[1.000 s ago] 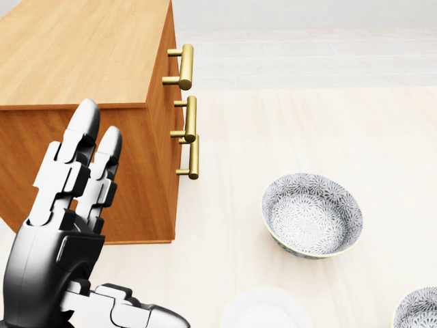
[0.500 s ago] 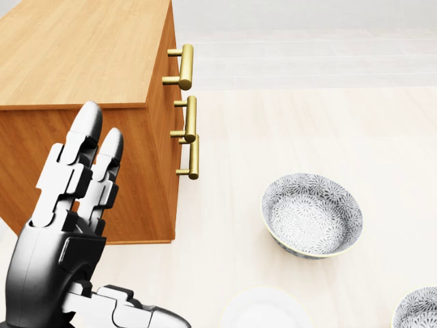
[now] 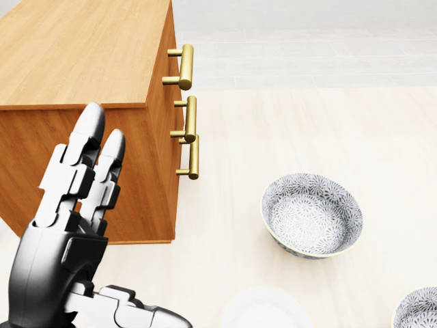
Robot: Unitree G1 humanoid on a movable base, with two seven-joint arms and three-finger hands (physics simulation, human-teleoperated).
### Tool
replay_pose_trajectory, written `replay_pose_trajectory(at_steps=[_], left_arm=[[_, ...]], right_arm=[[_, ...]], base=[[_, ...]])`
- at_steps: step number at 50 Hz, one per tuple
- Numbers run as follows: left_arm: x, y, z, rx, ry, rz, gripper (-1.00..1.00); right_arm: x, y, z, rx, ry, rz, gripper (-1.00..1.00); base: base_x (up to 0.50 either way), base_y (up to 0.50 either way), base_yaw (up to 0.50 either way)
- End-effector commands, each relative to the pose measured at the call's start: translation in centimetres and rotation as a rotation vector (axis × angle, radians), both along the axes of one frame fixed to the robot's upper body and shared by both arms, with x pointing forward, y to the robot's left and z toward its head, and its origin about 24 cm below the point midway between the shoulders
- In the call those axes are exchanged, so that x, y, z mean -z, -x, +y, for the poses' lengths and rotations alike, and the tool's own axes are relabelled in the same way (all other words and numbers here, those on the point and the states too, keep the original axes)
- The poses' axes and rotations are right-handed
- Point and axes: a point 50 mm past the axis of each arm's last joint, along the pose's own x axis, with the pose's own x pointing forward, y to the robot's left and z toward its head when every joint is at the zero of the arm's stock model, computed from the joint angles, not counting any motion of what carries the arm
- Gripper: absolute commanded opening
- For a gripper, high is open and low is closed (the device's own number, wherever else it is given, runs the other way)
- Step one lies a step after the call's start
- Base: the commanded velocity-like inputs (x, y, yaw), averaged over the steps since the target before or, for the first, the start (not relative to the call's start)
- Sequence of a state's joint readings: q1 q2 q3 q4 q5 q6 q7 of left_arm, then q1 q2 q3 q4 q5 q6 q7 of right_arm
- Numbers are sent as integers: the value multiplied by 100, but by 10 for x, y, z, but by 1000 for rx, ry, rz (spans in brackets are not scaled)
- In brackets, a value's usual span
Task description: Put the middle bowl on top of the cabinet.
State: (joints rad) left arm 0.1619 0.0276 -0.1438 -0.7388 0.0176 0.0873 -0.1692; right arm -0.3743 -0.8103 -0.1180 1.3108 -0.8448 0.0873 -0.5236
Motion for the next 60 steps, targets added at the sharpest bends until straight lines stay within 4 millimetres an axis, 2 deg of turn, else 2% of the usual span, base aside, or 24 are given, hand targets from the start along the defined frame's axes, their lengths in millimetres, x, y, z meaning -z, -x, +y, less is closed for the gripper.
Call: replay_pose_trajectory(at_steps=[1,19,32,59,60], left_arm=[[0,1,-1,2,0,-2,100],[2,0,-2,4,-5,9,100],[2,1,-3,6,-8,8,100],[-4,2,-3,19,3,-21,100],[-4,3,-3,19,4,-21,100]], right_arm=[[2,-7,5,-20,-4,11,100],[7,-8,9,-23,-13,33,100],[8,-8,10,10,-55,-17,100],[12,-38,35,-73,-90,-43,100],[8,-40,33,-79,-76,-49,100]], base=[[0,0,0],[0,0,0],[0,0,0],[0,0,0],[0,0,0]])
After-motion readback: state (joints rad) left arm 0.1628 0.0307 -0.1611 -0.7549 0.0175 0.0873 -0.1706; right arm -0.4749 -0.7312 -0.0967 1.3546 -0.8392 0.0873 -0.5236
